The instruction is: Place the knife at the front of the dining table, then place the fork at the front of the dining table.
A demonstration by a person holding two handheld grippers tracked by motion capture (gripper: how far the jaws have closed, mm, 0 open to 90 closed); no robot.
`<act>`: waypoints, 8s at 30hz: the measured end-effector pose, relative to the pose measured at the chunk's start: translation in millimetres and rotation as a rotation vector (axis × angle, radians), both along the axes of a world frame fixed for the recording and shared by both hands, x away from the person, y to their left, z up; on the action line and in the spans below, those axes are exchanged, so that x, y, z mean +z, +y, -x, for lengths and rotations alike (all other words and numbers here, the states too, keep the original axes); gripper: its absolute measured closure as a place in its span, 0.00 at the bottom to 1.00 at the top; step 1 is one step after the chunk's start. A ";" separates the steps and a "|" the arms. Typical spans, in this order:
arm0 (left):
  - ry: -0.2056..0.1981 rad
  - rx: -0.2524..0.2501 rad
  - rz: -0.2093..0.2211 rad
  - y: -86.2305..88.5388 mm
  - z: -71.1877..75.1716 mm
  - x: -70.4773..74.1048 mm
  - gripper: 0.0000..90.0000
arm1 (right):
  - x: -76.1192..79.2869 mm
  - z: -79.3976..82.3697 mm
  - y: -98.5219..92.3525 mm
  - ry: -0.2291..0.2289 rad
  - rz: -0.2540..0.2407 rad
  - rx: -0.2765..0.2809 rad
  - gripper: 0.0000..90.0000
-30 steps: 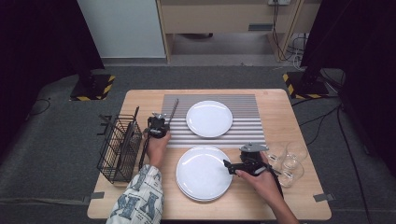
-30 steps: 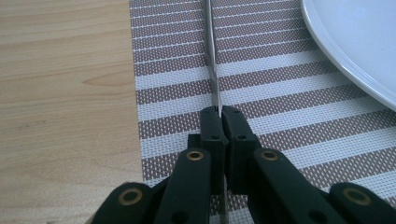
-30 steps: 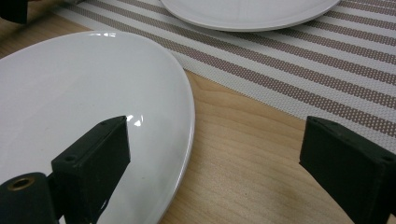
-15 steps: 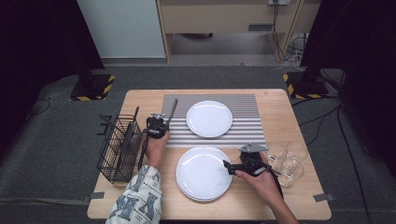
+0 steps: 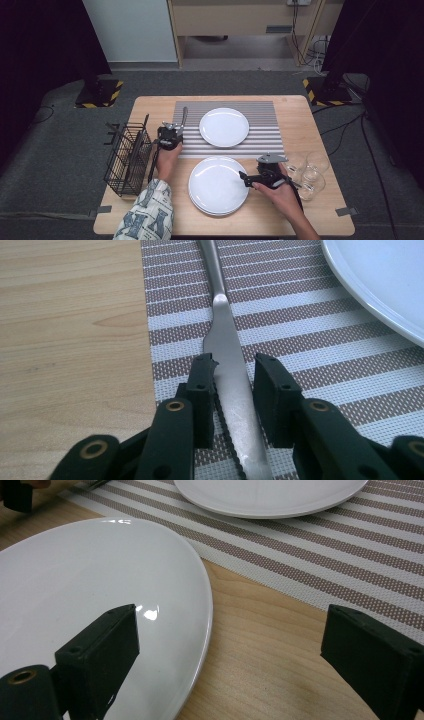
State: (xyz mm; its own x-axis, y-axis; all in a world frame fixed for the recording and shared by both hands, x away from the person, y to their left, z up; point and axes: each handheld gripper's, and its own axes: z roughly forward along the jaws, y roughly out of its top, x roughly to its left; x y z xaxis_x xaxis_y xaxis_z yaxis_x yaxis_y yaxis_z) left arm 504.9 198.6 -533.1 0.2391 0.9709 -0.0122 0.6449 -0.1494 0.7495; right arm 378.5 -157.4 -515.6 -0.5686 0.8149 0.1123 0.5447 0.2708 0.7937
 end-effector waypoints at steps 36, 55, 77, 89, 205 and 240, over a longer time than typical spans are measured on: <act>-0.015 -0.025 -0.006 -2.0 7.9 -1.6 0.69 | 0.7 2.0 2.6 -0.005 0.008 0.006 0.10; -0.046 -0.027 -0.011 -2.3 14.0 12.8 0.48 | 2.7 3.5 4.3 -0.008 -0.001 0.012 0.10; -0.016 -0.131 0.075 -4.9 47.2 23.3 0.28 | 2.4 5.0 8.3 -0.014 0.005 0.010 0.09; -0.047 -0.196 0.081 -13.0 66.5 30.9 0.25 | 4.7 5.1 7.1 -0.020 -0.007 0.006 0.09; -0.055 -0.273 0.043 43.1 180.3 126.4 0.17 | 7.7 8.1 10.9 -0.038 0.004 0.013 0.08; -0.118 -0.170 0.013 103.8 188.5 165.1 0.17 | 5.8 7.1 13.5 -0.040 0.019 0.021 0.08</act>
